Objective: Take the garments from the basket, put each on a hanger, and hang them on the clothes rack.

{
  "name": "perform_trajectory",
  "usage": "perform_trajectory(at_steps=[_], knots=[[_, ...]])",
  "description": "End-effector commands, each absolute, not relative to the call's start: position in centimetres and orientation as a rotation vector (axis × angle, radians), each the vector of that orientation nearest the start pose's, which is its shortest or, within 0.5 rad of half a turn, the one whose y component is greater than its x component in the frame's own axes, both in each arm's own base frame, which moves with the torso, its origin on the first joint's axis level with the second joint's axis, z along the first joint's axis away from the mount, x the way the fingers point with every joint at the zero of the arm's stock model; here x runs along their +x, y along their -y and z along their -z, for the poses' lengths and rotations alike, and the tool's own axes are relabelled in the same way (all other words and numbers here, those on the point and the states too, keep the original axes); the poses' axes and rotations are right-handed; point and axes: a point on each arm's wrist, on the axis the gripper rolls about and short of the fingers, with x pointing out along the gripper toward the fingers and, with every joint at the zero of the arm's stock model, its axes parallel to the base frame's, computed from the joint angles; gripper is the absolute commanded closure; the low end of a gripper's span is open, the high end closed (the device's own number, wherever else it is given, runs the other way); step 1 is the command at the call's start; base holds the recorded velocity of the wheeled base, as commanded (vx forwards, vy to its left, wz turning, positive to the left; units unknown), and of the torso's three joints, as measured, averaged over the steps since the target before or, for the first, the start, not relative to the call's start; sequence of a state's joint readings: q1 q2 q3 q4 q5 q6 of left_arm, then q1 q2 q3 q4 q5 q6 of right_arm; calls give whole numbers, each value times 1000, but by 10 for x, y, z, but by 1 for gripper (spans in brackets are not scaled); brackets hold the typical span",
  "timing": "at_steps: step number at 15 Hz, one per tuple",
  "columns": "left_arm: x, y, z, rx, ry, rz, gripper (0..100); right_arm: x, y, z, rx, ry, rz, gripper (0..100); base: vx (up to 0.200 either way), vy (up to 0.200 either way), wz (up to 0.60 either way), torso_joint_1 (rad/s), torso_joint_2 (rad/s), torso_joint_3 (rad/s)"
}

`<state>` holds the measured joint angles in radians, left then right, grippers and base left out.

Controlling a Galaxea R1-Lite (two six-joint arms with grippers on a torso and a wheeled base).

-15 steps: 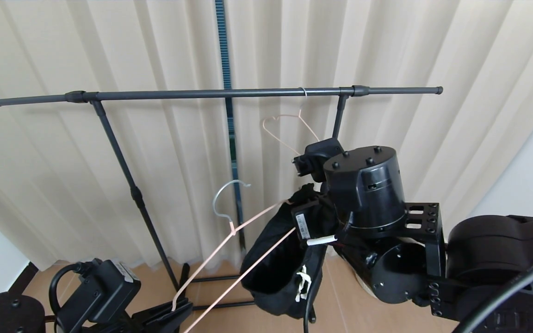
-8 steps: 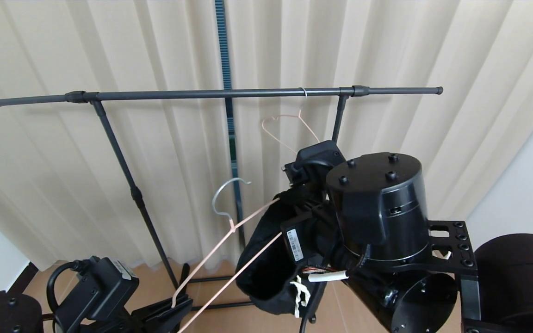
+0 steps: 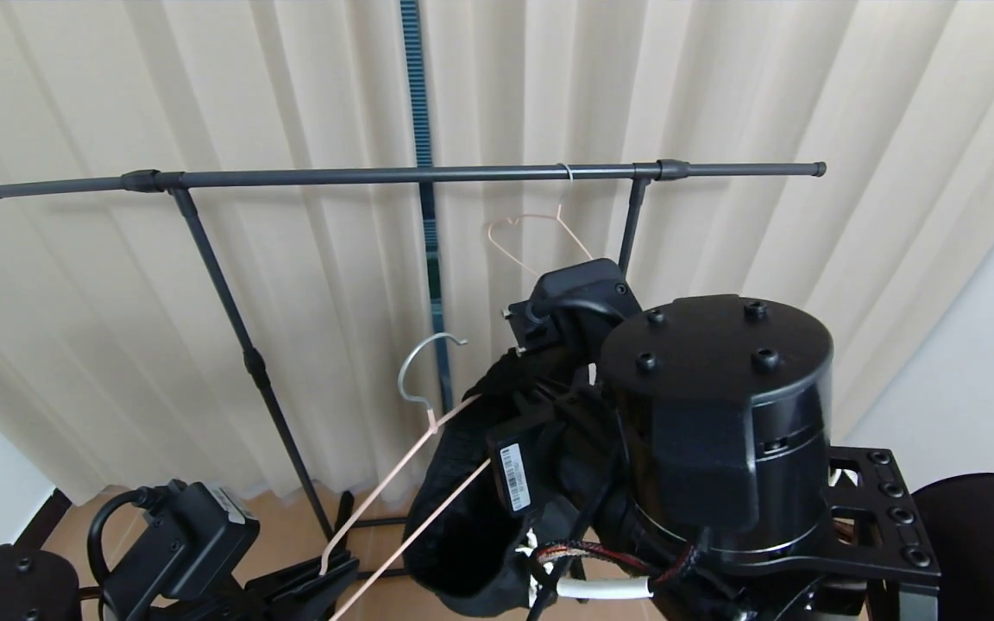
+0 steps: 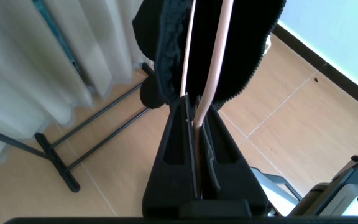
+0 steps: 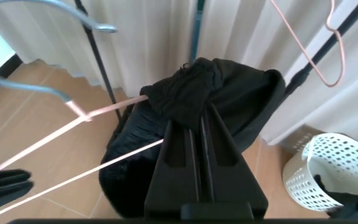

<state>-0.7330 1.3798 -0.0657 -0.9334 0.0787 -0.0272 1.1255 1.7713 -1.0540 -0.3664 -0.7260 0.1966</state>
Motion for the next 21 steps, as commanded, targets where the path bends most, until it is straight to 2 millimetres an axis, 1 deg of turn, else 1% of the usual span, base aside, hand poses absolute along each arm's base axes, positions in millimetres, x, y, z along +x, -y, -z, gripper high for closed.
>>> perform_trajectory(at_steps=[1,3,5,9,13,17,18,21], knots=[[117,103,-106,128,-367,642,100,149,-297,-201,-83,-254,-395,100,0,0,0,0,0,0],[117,103,-106,128,-367,642,100,143,-301,-202,-60,-254,-420,100,0,0,0,0,0,0],[117,103,-106,128,-369,642,100,140,-304,-206,-2,-244,-438,100,0,0,0,0,0,0],[115,103,-106,127,-358,652,100,140,-305,-208,40,-240,-474,100,0,0,0,0,0,0],[111,101,-106,131,-322,664,100,141,-306,-207,41,-248,-485,100,0,0,0,0,0,0],[109,101,-106,161,-300,679,100,146,-308,-200,24,-259,-469,100,0,0,0,0,0,0],[107,101,-106,167,-296,689,100,149,-306,-199,23,-261,-458,0,0,0,0,0,0,0],[106,101,-107,167,-288,695,100,149,-305,-199,19,-259,-456,0,0,0,0,0,0,0]])
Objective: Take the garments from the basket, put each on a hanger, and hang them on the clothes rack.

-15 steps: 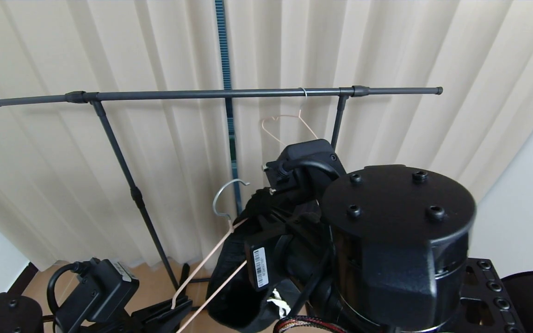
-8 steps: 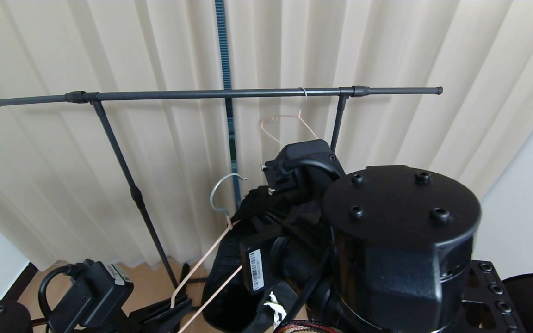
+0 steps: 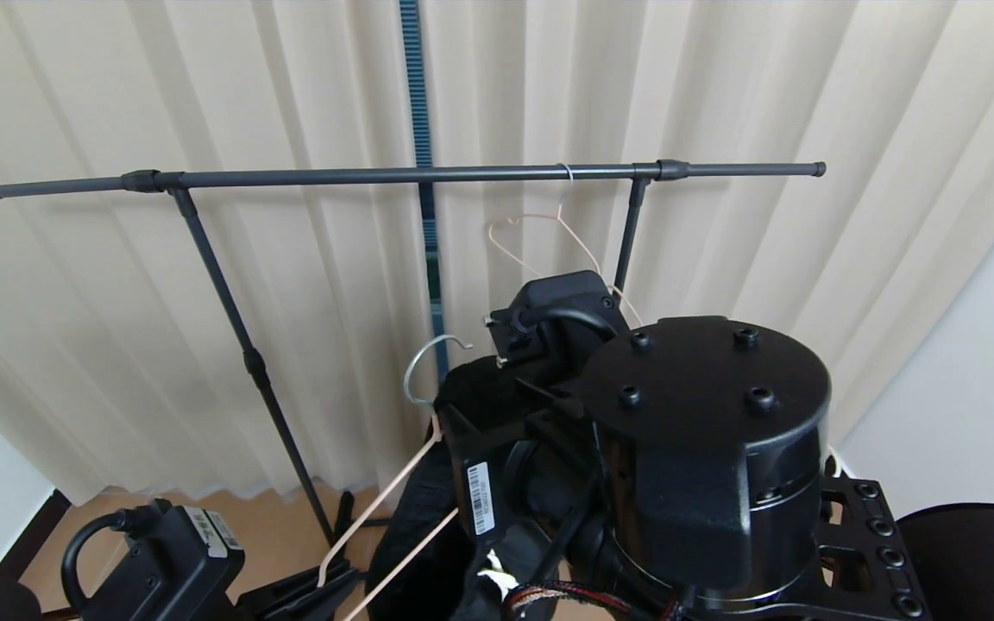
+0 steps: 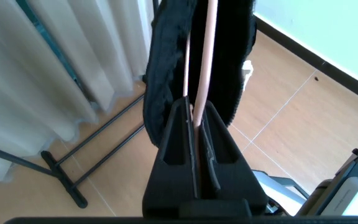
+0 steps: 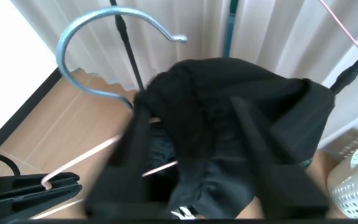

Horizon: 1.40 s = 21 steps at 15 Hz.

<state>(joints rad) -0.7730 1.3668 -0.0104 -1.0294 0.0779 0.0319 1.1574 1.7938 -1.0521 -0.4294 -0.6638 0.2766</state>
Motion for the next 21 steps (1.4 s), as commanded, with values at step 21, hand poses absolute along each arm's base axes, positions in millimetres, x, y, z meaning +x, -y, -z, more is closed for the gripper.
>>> perform_trajectory(at_steps=[21], knots=[[100,100,-111,155,-257,720,100,293,-148,-222,-542,-250,-1116,0,0,0,0,0,0,0]])
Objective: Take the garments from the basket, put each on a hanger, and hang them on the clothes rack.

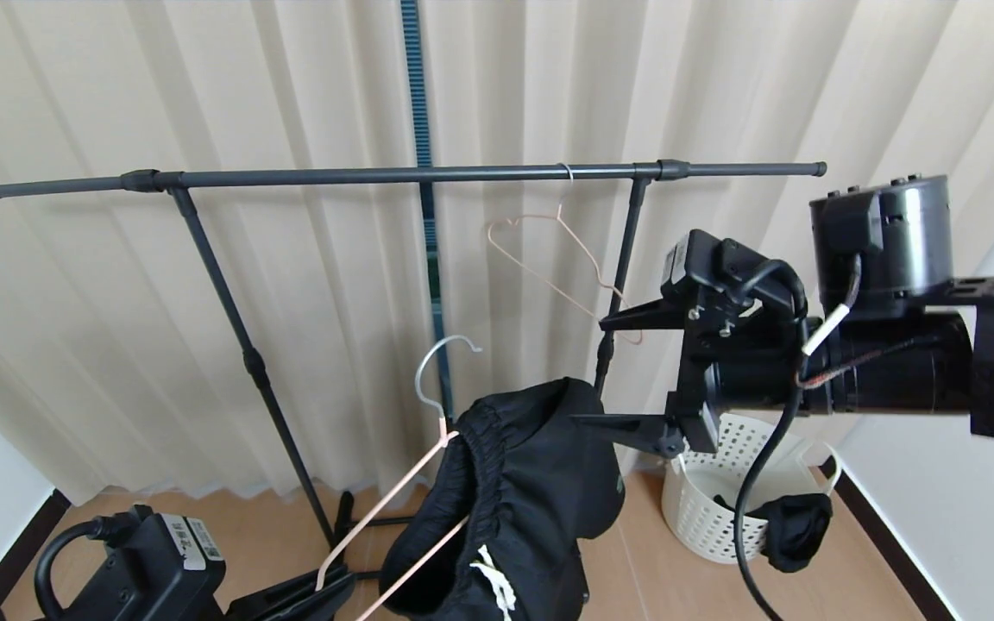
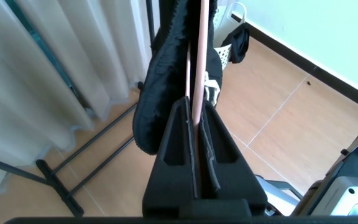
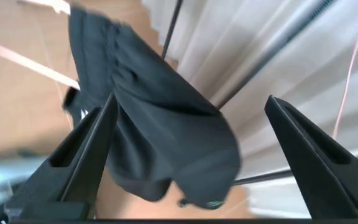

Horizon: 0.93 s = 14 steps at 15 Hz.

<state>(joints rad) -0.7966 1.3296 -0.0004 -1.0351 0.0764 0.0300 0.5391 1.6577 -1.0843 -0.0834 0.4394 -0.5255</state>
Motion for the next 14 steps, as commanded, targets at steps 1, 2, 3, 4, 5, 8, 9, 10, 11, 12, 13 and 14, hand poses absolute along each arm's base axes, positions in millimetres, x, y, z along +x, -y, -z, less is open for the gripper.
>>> perform_trajectory(at_steps=[1,2,3,4,5,8,9,10,11,12,13,14], knots=[[100,100,-111,155,-257,722,100,301,-145,-223,-591,-265,-1149,0,0,0,0,0,0,0],[98,101,-111,155,-254,734,100,315,-145,-227,-684,-354,-1225,0,0,0,0,0,0,0],[98,102,-111,157,-255,740,100,321,-147,-228,-734,-415,-1283,0,0,0,0,0,0,0],[97,102,-111,158,-254,749,100,325,-149,-232,-737,-479,-1317,0,0,0,0,0,0,0],[96,103,-111,159,-255,752,100,329,-153,-235,-740,-504,-1339,0,0,0,0,0,0,0],[96,104,-111,160,-255,760,100,334,-180,-230,-756,-507,-1401,0,0,0,0,0,0,0],[95,104,-111,161,-255,763,100,334,-186,-224,-756,-524,-1420,0,0,0,0,0,0,0],[95,104,-111,161,-255,763,100,333,-188,-222,-756,-528,-1429,0,0,0,0,0,0,0],[95,104,-111,161,-255,764,100,332,-196,-215,-754,-543,-1455,0,0,0,0,0,0,0],[95,104,-110,161,-256,764,100,333,-198,-215,-739,-532,-1467,0,0,0,0,0,0,0],[95,104,-110,161,-256,764,100,334,-201,-212,-708,-528,-1495,0,0,0,0,0,0,0],[95,104,-110,161,-256,764,100,333,-203,-211,-691,-527,-1512,0,0,0,0,0,0,0]])
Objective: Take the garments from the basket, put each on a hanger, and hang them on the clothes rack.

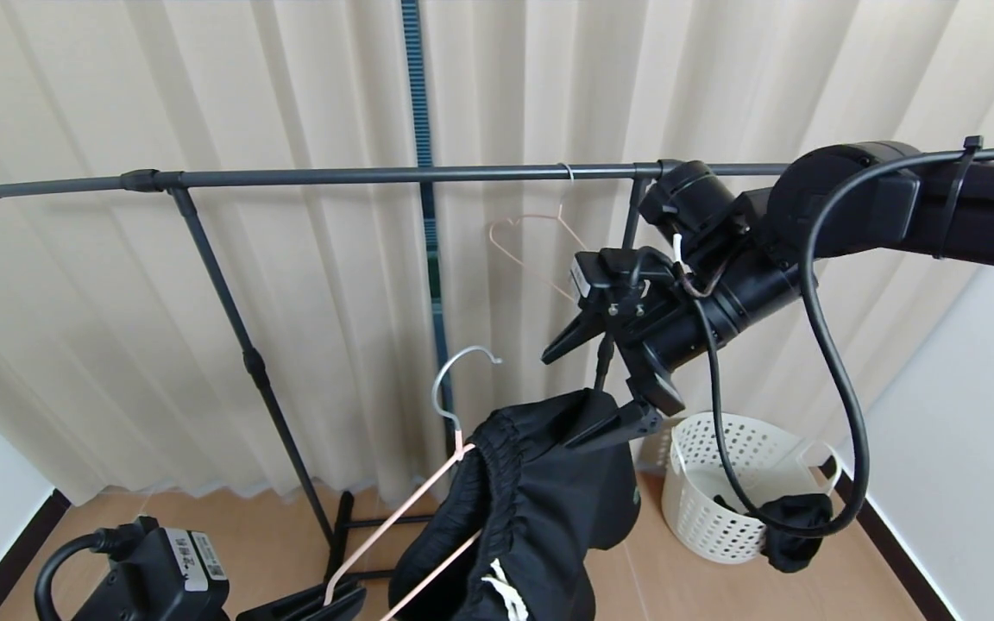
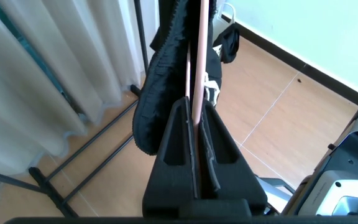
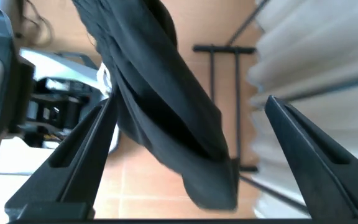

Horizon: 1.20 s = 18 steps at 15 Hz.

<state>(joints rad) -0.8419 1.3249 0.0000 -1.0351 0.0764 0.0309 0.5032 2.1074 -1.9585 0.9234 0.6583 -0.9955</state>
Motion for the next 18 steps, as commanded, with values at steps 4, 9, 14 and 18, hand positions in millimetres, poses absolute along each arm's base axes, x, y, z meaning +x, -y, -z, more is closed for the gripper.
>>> perform_trajectory(at_steps=[4,9,14,18], knots=[[95,104,-110,162,-258,766,100,323,-220,-207,-668,-516,-1594,0,0,0,0,0,0,0],[95,104,-110,162,-258,766,100,310,-238,-207,-638,-515,-1658,0,0,0,0,0,0,0],[95,104,-111,160,-253,764,100,312,-246,-197,-632,-538,-1672,0,0,0,0,0,0,0],[95,104,-111,160,-253,764,100,313,-251,-192,-624,-553,-1675,0,0,0,0,0,0,0]])
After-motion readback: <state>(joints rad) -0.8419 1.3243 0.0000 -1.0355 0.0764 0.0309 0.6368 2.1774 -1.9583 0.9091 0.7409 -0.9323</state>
